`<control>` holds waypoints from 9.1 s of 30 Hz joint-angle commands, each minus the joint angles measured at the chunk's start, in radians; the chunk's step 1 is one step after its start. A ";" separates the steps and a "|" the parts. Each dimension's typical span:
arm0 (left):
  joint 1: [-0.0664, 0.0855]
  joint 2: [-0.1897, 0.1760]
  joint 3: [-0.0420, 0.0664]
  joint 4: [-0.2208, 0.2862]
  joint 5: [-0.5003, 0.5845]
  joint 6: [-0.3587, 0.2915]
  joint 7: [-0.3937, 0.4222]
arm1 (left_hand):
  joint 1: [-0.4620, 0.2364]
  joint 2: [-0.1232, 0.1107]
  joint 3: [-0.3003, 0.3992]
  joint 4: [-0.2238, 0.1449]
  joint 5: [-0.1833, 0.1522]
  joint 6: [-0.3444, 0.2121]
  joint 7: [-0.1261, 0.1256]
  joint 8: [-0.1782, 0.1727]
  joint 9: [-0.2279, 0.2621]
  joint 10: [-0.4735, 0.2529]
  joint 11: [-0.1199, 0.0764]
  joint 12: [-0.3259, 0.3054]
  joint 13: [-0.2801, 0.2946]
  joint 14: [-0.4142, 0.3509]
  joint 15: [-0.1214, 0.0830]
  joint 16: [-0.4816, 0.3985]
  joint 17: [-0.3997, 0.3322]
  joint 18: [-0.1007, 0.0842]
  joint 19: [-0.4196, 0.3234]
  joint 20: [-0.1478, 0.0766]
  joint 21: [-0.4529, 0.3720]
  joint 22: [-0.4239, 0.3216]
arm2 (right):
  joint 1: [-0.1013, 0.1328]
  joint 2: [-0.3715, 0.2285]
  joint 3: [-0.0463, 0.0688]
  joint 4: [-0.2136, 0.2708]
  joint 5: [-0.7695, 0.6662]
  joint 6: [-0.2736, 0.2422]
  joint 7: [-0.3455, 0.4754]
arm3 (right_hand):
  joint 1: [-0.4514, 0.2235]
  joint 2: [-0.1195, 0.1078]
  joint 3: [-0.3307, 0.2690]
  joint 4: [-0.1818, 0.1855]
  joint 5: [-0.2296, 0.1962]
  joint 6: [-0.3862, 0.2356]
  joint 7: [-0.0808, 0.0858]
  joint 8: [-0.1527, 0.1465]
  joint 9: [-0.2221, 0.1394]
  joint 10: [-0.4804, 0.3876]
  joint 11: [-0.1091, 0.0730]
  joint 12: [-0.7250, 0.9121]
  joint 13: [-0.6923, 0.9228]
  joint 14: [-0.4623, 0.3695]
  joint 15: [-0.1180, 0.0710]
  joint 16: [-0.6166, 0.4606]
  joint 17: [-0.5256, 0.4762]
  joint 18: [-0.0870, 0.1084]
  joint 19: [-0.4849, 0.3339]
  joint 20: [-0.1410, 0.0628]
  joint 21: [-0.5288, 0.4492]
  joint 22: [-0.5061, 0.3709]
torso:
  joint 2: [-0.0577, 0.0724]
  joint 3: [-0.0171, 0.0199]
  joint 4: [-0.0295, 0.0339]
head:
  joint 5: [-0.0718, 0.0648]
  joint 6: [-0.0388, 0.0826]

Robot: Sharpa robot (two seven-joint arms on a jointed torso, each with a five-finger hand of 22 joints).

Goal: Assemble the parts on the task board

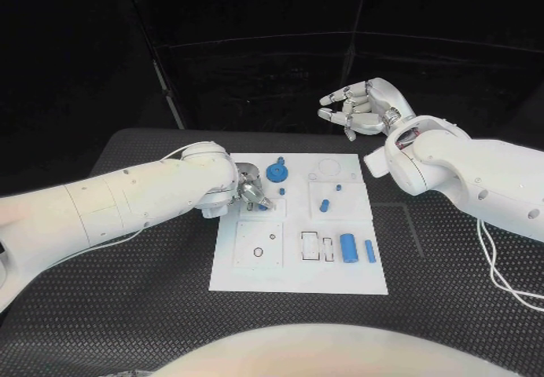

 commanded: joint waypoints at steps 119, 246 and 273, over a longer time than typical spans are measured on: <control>0.064 0.109 0.095 -0.366 -0.007 0.201 0.017 | 0.036 0.069 -0.573 0.170 -0.040 -0.054 0.063 -0.175 -0.137 -0.109 0.055 -0.119 -0.159 0.105 0.037 0.003 0.263 -0.001 -0.041 0.031 -0.083 -0.019 | 0.001 0.012 0.001 -0.019 0.001 0.014 0.011 | 0.000 0.005 -0.002 0.002 0.005 -0.009 -0.001 0.009 -0.002 -0.002 0.001 0.001 -0.001 0.030 -0.008 -0.009 -0.002 0.013 -0.003 -0.002 -0.012 -0.008 | 0.006 -0.0024 -0.0053 | 0.003 0.011; -0.020 -0.143 0.040 0.109 -0.049 -0.042 0.011 | 0.201 0.053 0.027 -0.053 -0.035 -0.055 0.035 -0.040 -0.102 -0.086 0.027 -0.131 -0.212 0.105 0.015 0.003 0.263 -0.006 -0.018 0.011 -0.083 0.025 | 0.000 0.022 -0.001 -0.042 0.001 0.046 0.004 | 0.004 0.010 0.002 0.001 0.017 -0.008 -0.002 0.013 -0.002 0.000 0.000 0.003 0.001 0.030 -0.009 -0.010 -0.002 0.014 -0.002 -0.003 -0.014 -0.009 | 0.006 -0.0026 -0.0050 | 0.016 -0.003; -0.020 -0.145 0.033 0.113 -0.068 -0.003 0.008 | 0.199 0.050 0.034 -0.058 -0.035 -0.056 0.034 -0.038 -0.101 -0.086 0.026 -0.132 -0.213 0.105 0.015 0.003 0.263 -0.007 -0.017 0.011 -0.082 0.026 | 0.000 0.021 -0.001 -0.042 0.001 0.049 0.004 | 0.004 0.010 0.002 0.001 0.017 -0.008 -0.002 0.013 -0.002 0.000 0.000 0.003 0.001 0.030 -0.009 -0.010 -0.002 0.014 -0.002 -0.003 -0.014 -0.009 | 0.006 -0.0030 -0.0038 | 0.018 -0.005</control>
